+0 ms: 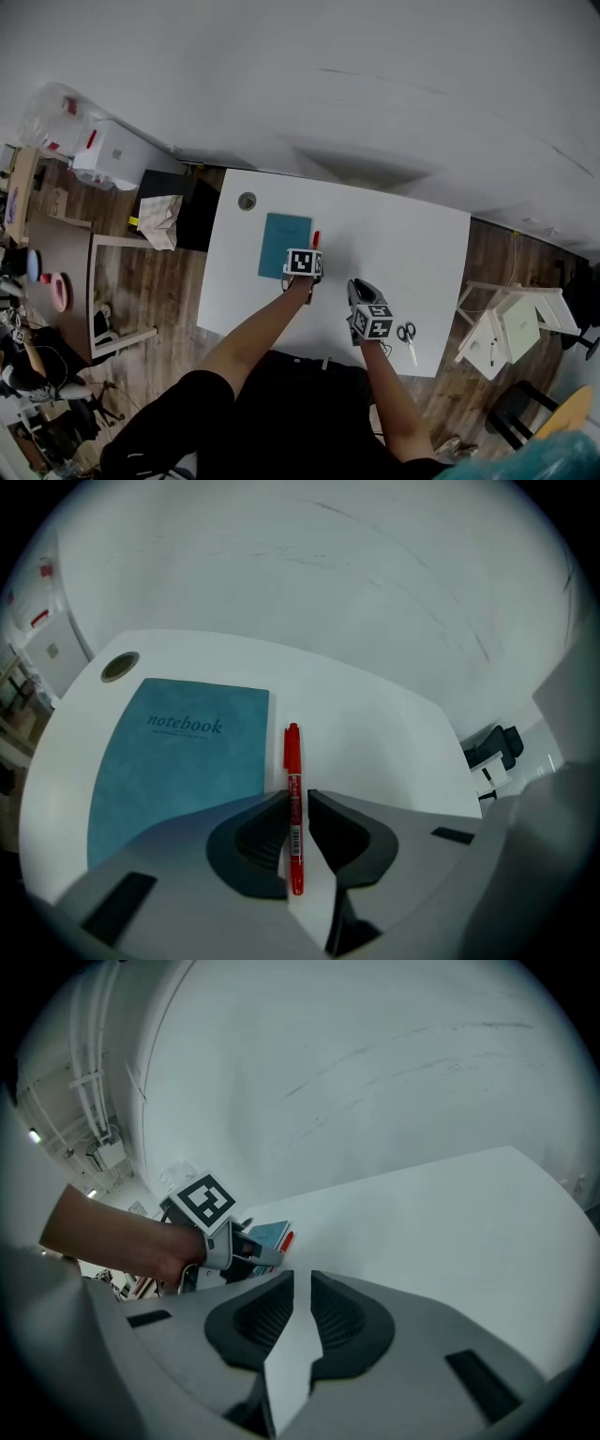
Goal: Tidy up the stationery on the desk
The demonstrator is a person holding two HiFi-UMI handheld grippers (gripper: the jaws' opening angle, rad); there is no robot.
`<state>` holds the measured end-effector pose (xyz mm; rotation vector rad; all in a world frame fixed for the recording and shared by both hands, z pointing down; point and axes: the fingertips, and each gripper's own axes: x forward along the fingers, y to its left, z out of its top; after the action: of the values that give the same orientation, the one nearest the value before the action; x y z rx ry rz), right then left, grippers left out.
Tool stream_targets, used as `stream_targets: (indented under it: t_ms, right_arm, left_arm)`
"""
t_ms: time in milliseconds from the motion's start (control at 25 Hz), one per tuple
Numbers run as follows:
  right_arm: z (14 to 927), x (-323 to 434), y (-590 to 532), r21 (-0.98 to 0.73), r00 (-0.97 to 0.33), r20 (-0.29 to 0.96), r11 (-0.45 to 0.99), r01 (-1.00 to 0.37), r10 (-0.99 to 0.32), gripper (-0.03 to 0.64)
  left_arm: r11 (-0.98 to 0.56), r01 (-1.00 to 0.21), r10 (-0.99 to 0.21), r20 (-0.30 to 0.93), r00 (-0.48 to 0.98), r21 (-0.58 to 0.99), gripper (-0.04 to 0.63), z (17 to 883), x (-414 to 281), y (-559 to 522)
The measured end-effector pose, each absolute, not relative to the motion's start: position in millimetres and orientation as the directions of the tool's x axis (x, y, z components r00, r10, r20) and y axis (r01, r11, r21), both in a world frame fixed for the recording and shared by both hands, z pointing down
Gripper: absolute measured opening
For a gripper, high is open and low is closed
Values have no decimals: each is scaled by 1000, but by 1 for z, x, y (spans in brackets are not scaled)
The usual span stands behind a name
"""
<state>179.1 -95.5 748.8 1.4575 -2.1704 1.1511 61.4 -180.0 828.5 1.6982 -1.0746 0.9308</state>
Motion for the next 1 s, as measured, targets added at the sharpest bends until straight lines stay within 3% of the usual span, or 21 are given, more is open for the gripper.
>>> stream_targets:
  t_ms: [240, 560, 680, 800, 1000]
  right_arm:
    - [749, 186, -81, -467, -443, 613, 153, -871, -654, 72]
    - [746, 195, -43, -501, -428, 589, 105, -859, -685, 66]
    - [743, 196, -24, -507, -411, 579, 84, -858, -705, 56]
    - [736, 194, -10, -477, -402, 553, 118, -871, -730, 39]
    - [716, 200, 44, -473, -333, 507, 66, -878, -795, 37]
  left_arm:
    - [-222, -926, -285, 888, 362, 306, 96, 821, 60, -174]
    - [-356, -883, -305, 855, 419, 306, 101, 789, 78, -135]
    - [-413, -830, -275, 817, 507, 376, 97, 780, 99, -104]
    - [-484, -755, -237, 764, 600, 443, 43, 768, 118, -83]
    - [-701, -582, -115, 741, 662, 411, 18, 765, 136, -18]
